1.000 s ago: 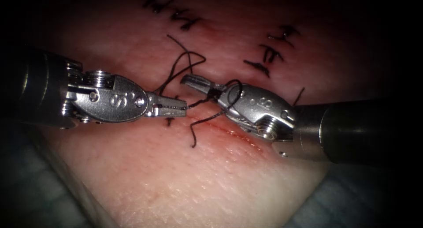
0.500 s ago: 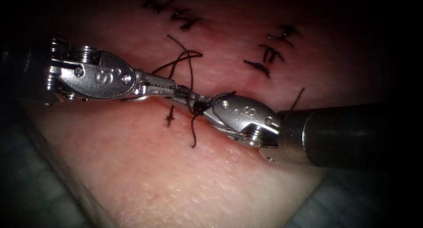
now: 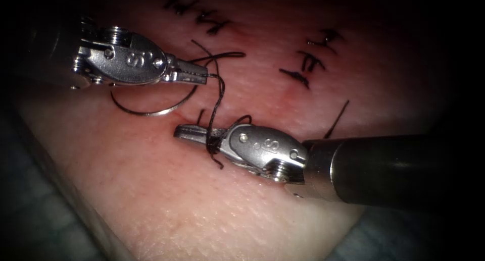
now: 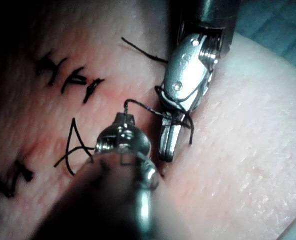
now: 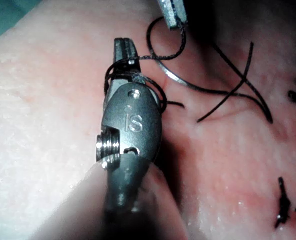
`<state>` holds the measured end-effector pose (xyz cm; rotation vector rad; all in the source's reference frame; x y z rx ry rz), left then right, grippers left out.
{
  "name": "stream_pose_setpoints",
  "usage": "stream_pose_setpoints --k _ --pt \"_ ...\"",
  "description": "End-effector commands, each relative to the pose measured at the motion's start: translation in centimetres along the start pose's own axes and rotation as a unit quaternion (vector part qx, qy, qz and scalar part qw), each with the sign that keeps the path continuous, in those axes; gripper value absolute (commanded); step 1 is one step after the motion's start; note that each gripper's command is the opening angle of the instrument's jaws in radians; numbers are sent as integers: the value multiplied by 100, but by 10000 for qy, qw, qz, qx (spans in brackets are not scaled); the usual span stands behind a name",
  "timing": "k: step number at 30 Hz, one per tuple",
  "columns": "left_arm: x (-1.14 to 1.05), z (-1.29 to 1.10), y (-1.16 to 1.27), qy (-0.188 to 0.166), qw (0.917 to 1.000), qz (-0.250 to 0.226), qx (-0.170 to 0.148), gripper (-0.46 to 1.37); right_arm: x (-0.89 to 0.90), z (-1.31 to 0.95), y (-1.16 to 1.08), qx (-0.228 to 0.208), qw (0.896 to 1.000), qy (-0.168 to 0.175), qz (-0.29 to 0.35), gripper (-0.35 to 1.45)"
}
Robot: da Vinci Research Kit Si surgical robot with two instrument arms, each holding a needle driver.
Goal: Wound Closure
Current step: Loop the suture around the right tool two times counter-clockwise
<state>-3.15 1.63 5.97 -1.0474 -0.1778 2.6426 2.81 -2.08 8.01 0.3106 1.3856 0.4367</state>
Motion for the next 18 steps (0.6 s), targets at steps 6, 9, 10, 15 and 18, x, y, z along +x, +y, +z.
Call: stream_pose_setpoints --k 6,9,10,15,18 --pt "-23 18 15 27 9999 -99 -134 -35 10 -5 -2 -7 9992 396 41 -35" --pt "-30 24 18 32 9998 -143 -157 -35 14 -10 -3 13 9980 637 50 -35" --pt "-32 25 19 33 9997 -161 -160 -35 15 -12 -3 14 9974 715 54 -35" --pt "-39 31 19 35 9996 -223 -162 -35 17 -22 1 -34 9952 972 82 -35" --pt "-42 34 21 37 9996 -219 -169 -35 20 -26 3 -64 9940 1084 102 -35"
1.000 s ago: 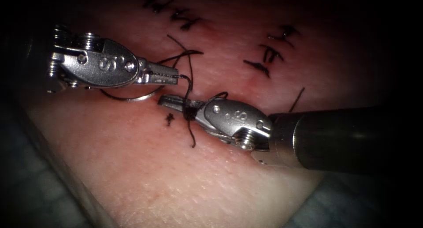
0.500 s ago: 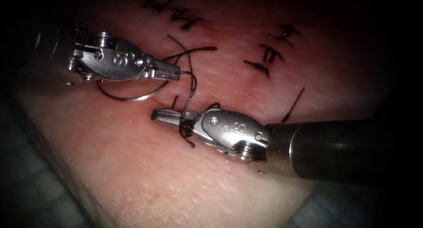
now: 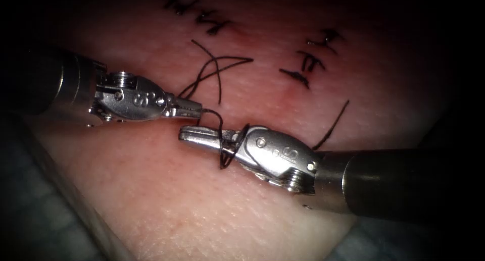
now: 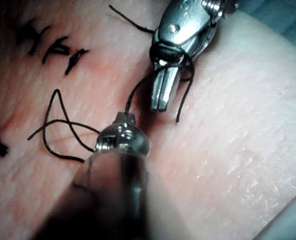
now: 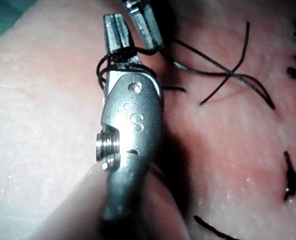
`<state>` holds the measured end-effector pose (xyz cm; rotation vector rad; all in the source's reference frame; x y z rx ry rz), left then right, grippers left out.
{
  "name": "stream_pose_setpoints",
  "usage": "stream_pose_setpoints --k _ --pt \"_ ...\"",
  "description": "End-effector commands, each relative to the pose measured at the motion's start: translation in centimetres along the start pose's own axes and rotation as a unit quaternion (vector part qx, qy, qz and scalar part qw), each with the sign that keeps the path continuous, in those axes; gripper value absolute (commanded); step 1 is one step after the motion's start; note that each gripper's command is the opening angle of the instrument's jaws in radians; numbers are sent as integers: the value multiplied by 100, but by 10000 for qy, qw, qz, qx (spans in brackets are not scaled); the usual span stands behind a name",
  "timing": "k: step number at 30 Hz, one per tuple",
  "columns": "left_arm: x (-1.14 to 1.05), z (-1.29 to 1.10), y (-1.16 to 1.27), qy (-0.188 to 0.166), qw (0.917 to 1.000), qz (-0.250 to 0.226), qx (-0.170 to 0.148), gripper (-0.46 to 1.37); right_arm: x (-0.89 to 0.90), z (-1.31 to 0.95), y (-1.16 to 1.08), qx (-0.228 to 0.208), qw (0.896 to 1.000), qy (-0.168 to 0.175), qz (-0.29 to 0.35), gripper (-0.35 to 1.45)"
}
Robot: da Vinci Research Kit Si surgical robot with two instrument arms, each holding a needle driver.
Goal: Wound Closure
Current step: Loop the suture around the right tool two times counter-clockwise
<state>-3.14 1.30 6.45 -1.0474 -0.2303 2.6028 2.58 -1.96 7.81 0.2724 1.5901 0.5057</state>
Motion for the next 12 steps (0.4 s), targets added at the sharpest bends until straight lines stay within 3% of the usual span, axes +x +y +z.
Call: stream_pose_setpoints --k 1,12 --pt "-1 1 1 3 10000 18 -51 -35 1 -1 1 -24 10000 64 15 -35" --pt "-1 -1 10 4 10000 -3 -72 -35 9 -8 7 -386 9987 331 65 -35"
